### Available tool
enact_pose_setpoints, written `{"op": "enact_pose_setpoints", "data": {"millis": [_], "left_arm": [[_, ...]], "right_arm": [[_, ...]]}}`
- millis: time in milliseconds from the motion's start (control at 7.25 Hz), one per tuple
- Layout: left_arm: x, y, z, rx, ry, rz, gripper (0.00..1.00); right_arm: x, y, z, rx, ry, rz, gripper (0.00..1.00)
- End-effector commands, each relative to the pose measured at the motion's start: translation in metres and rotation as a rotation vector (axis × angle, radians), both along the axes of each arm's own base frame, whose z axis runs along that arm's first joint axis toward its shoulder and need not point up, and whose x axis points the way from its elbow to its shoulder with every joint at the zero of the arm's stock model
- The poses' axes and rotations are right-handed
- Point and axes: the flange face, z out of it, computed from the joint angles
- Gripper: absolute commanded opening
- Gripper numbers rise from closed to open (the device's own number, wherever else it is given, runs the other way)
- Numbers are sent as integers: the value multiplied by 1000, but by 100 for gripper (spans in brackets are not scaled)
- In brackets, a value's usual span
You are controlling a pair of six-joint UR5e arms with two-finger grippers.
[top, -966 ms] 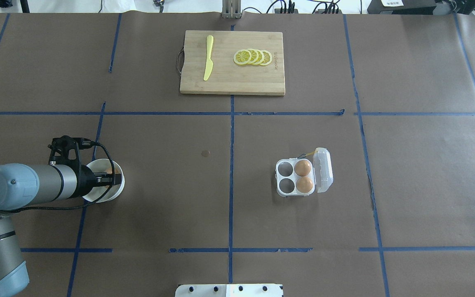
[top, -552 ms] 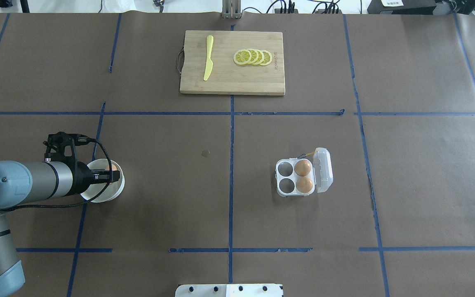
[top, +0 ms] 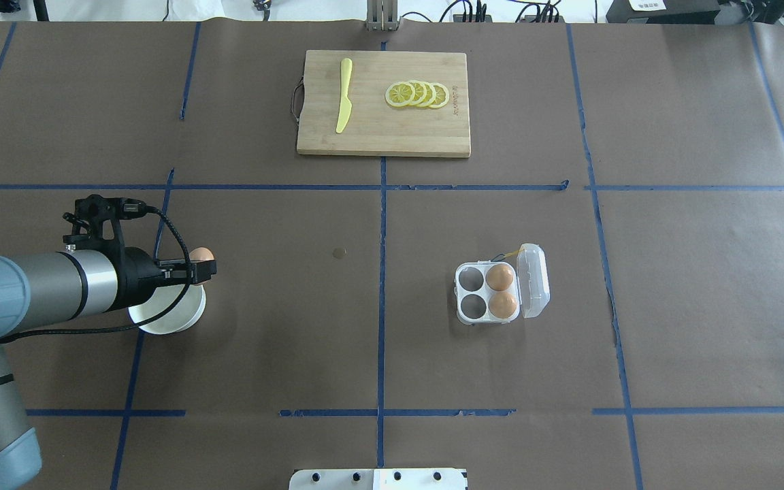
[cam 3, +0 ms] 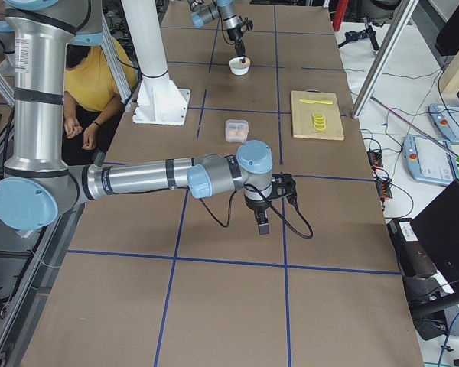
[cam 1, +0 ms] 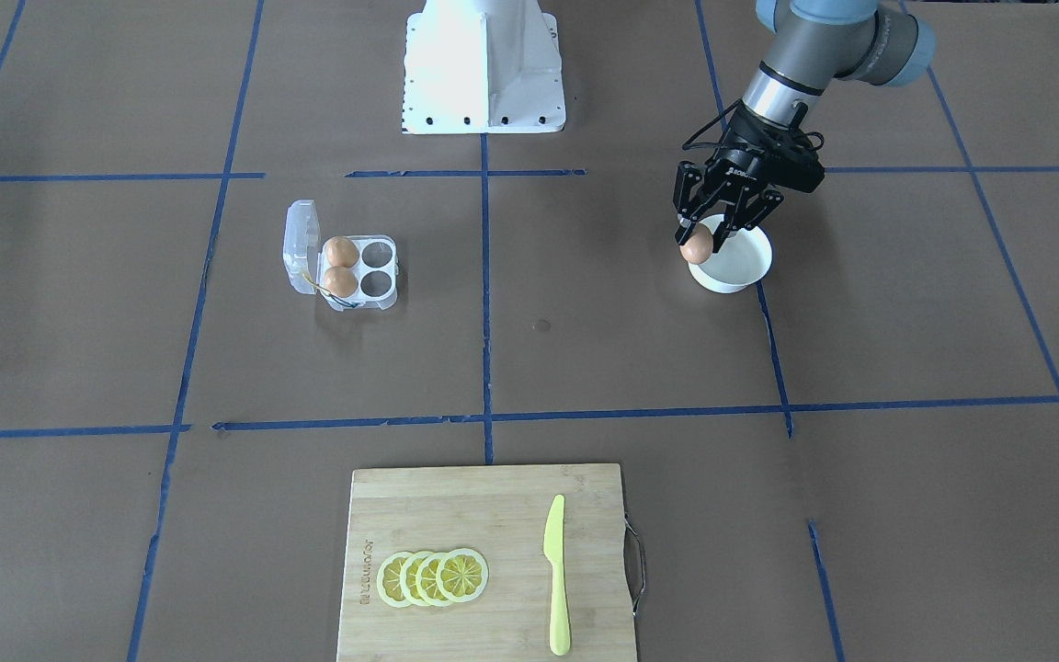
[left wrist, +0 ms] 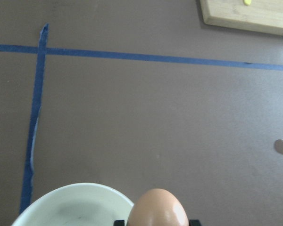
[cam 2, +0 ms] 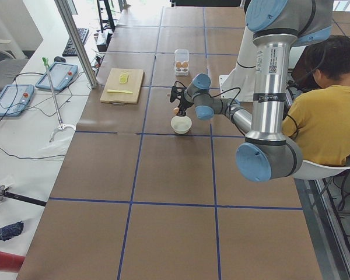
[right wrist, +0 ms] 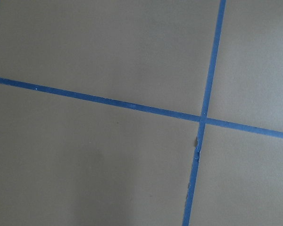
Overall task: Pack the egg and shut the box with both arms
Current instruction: 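Lift the egg with the left gripper and carry it to the carton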
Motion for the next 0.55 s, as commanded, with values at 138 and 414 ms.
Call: {"op": "enact_pose_setpoints", "data": {"millis": [138,414], "left_arm": [[110,-12,-106,210,65,-12,0],[136,-5,-137,628,128,34,0]], "right_arm": [[0,-1,-2,3,2,3,100],[0,-3,-2,2,2,4,100]]}}
